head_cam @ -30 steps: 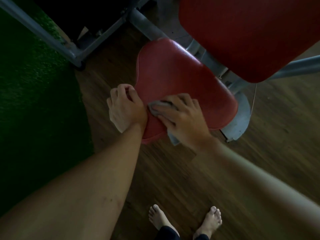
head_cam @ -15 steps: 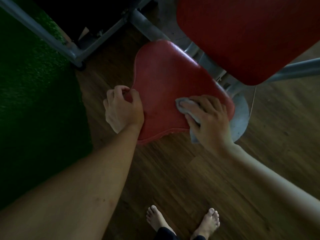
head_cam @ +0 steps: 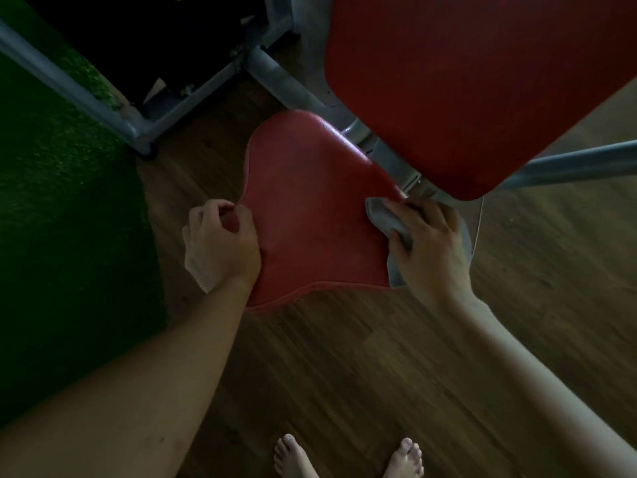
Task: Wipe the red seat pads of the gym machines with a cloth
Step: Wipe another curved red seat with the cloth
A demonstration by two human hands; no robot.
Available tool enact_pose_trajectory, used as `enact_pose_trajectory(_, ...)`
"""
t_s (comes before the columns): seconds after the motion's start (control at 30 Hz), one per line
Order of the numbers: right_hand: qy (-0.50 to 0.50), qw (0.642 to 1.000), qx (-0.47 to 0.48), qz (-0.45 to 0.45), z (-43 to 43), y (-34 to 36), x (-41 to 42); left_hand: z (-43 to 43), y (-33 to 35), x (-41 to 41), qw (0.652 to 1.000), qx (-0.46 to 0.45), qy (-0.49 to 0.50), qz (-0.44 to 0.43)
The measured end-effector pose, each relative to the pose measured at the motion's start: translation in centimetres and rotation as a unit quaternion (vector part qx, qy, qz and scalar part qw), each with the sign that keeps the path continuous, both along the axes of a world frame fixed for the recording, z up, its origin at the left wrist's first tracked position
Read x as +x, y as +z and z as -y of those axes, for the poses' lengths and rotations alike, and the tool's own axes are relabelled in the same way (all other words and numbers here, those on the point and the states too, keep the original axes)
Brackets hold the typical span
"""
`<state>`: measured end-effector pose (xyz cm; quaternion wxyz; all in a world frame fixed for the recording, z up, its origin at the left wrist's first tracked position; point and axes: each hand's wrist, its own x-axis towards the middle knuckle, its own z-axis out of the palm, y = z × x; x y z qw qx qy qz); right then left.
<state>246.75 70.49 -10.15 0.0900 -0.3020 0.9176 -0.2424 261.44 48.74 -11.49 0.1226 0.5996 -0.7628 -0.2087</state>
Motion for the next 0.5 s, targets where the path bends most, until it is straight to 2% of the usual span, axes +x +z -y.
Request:
enact_pose_trajectory(0.1, 0.016, 0.998, 0.035, 0.053, 0.6, 0.6, -0.3, -0.1, 0.2, 0.0, 1.000, -0.001, 0.002, 0.000)
enact_pose_trajectory(0.2, 0.085, 0.990, 0.079, 0.085, 0.1, 1.3, -2.0, 0.0, 0.2, -0.1, 1.000, -0.001, -0.003, -0.002)
enact_pose_trajectory(0.33, 0.152, 0.972, 0.164, 0.075, -0.3, 2.2, -2.8, 0.0, 0.2, 0.0, 1.000, 0.001, -0.010, -0.004)
enact_pose_trajectory(0.4, 0.134, 0.965, 0.224, 0.006, 0.0, 2.0, -1.5, -0.1, 0.4, 0.0, 1.000, 0.003, -0.016, -0.009)
enact_pose_trajectory(0.5, 0.032, 0.984, 0.174, -0.031, 0.6, 1.7, 0.9, -0.4, 0.7, 0.5, 0.998, -0.012, -0.065, -0.010)
